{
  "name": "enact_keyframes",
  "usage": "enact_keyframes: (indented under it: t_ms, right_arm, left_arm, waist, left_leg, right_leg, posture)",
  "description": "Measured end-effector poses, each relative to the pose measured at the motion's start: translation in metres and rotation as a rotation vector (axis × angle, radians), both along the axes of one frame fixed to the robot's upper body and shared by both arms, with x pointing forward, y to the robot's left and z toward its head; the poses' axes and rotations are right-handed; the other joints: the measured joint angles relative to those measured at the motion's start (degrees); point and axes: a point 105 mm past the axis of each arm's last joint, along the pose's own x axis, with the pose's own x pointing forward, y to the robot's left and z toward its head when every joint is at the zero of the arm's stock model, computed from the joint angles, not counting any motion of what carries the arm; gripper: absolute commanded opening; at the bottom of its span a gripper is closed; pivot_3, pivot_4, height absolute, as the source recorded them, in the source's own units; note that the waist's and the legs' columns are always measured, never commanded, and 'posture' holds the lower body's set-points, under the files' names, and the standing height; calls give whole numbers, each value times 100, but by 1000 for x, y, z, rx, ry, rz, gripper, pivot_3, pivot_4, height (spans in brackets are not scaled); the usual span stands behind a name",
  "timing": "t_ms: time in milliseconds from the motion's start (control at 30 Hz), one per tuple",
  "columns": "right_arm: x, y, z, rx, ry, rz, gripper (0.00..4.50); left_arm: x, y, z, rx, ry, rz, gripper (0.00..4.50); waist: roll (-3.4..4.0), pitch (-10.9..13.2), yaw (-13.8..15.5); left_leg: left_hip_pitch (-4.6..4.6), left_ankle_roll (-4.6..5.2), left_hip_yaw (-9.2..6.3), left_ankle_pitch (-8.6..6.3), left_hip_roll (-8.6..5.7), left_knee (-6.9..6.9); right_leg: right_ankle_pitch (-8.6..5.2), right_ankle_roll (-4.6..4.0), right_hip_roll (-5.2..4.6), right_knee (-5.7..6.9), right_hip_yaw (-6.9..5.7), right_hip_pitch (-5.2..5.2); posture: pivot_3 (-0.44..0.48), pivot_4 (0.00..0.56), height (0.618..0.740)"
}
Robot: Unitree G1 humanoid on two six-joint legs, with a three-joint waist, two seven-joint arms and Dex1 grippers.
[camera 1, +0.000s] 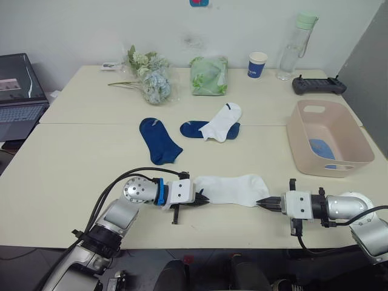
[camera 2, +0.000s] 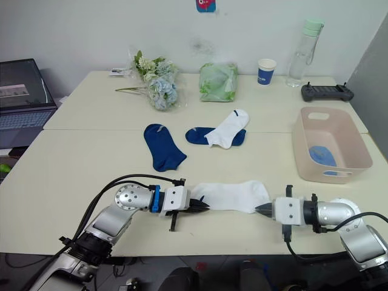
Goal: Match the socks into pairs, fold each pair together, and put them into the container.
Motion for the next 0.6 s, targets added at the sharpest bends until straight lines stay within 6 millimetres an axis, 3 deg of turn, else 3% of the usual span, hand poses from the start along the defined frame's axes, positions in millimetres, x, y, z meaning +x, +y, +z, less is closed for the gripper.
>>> enact_keyframes:
  t_ms: [267, 500, 600]
  right_arm:
    - [-7, 2, 15, 37, 53, -8, 0]
    - [-31, 16, 42, 147, 218, 9, 0]
    - [-45, 24, 50, 203, 352, 13, 0]
  left_arm:
    - [-4, 7, 24, -40, 31, 6, 33]
    - [-36, 20, 57, -58, 247, -34, 33]
    - [-53, 32, 61, 17, 408, -43, 33]
  waist:
    - [0, 0, -1]
    - [1, 1, -9]
    - [1, 2, -6]
  left_leg:
    - [-3, 0, -7, 0, 2, -2]
    - [-5, 0, -19, 0, 7, -2]
    - [-4, 1, -20, -1, 4, -4]
  right_leg:
    - [0, 0, 0, -3, 0, -1]
    - [-1, 0, 0, -4, 2, 1]
    - [-1, 1, 2, -8, 0, 4]
  posture:
    - [0, 150, 740]
    - [0, 150, 740]
    - [0, 150, 740]
